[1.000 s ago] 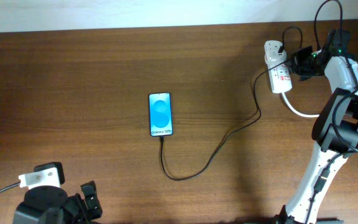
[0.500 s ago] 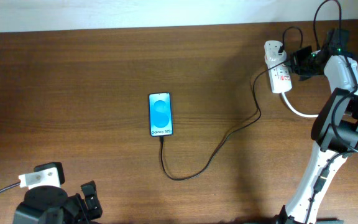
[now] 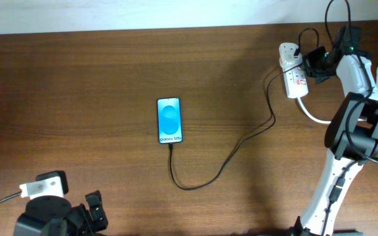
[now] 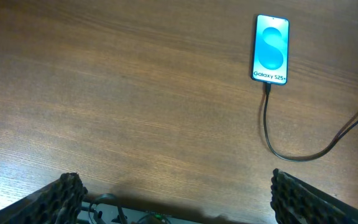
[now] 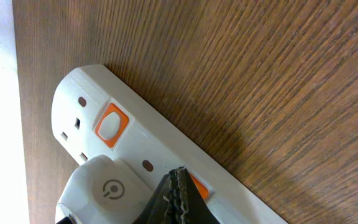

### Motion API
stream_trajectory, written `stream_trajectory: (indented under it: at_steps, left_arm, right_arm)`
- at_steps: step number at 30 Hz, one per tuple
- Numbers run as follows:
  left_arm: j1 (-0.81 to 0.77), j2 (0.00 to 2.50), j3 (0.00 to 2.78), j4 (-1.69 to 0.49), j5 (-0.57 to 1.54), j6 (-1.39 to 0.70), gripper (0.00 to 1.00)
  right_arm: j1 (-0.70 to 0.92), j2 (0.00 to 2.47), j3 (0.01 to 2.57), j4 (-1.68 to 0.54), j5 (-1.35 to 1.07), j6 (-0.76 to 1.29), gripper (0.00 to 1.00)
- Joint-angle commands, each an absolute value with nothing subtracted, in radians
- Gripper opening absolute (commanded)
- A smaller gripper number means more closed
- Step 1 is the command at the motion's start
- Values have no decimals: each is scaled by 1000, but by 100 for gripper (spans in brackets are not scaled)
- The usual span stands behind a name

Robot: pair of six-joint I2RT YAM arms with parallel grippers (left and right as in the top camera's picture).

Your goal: Plug charger to phone and switch on socket

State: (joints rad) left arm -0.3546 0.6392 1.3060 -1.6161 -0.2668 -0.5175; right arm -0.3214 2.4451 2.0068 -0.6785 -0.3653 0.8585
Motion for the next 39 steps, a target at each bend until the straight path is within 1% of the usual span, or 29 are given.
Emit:
stream_trajectory:
  at_steps: [1, 12, 19, 25, 32, 39]
  left_arm:
    - [-360, 635, 1304, -1617, -281, -527, 99]
    - [-360, 635, 1304, -1617, -281, -527, 99]
    - [-360, 635, 1304, -1617, -281, -527, 99]
    - [-360, 635, 1304, -1617, -281, -527, 99]
    - [-360, 635, 1304, -1617, -281, -527, 99]
    - [-360, 635, 1304, -1617, -281, -527, 99]
  right_arm:
    - [-240, 2509, 1962, -719, -368, 842, 4]
    - [-189, 2511, 1961, -770, -297, 816, 4]
    - [-155, 2542, 1913, -776, -295, 817, 4]
    - [-102, 2566, 1909, -823, -248, 820, 4]
    - [-105, 2566, 1909, -868, -247, 819, 4]
    - [-89, 2566, 1909, -902, -190, 816, 4]
